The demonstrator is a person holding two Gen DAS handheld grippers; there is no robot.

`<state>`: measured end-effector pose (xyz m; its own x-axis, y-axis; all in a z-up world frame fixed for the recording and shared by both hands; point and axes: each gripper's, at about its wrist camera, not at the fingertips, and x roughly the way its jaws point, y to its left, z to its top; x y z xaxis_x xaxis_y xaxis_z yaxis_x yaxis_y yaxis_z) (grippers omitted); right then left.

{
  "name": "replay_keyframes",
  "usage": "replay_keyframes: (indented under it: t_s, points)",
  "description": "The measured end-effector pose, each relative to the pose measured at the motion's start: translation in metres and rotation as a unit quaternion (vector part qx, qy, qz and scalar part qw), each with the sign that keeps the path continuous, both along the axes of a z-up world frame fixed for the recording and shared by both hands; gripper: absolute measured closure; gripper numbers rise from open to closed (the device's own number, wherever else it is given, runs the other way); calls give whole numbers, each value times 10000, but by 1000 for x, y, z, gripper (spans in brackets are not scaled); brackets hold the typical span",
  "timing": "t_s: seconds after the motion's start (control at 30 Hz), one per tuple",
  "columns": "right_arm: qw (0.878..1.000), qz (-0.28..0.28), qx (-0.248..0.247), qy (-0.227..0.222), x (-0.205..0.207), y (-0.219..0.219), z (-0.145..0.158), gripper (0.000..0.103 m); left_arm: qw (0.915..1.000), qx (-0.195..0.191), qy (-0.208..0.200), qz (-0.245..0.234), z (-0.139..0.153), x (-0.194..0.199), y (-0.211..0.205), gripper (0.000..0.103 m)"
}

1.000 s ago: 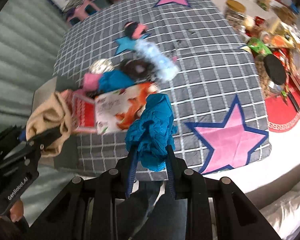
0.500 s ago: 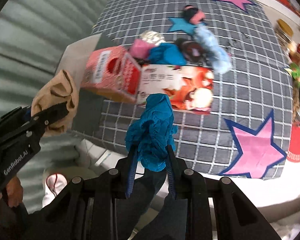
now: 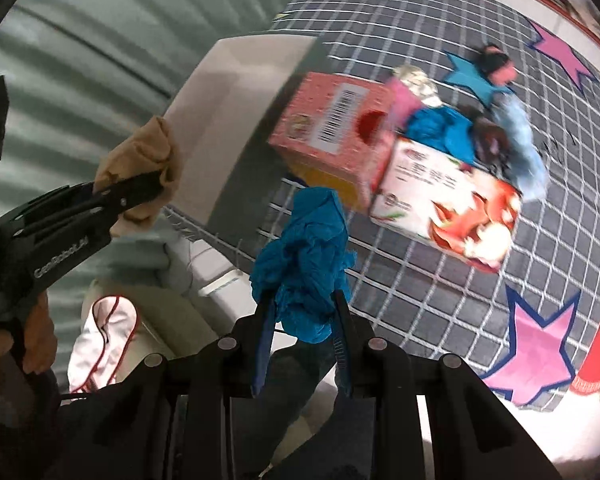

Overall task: Organize soft objects
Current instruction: 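Carry the beige glove and blue cloth with both tools over the white box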

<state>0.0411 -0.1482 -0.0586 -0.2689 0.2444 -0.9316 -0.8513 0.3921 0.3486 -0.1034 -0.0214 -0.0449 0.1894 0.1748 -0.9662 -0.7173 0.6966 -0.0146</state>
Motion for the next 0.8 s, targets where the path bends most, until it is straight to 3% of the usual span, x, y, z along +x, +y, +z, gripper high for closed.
replay_keyframes:
  t_s: [0.3, 0.8]
  points:
    - [9983, 516, 226, -147, -21, 52, 18, 74, 9989, 23, -11, 463, -4, -24, 37, 74]
    - [9956, 842, 361, -211, -31, 126, 25, 74, 9962, -81, 161, 851, -24, -41, 90, 74]
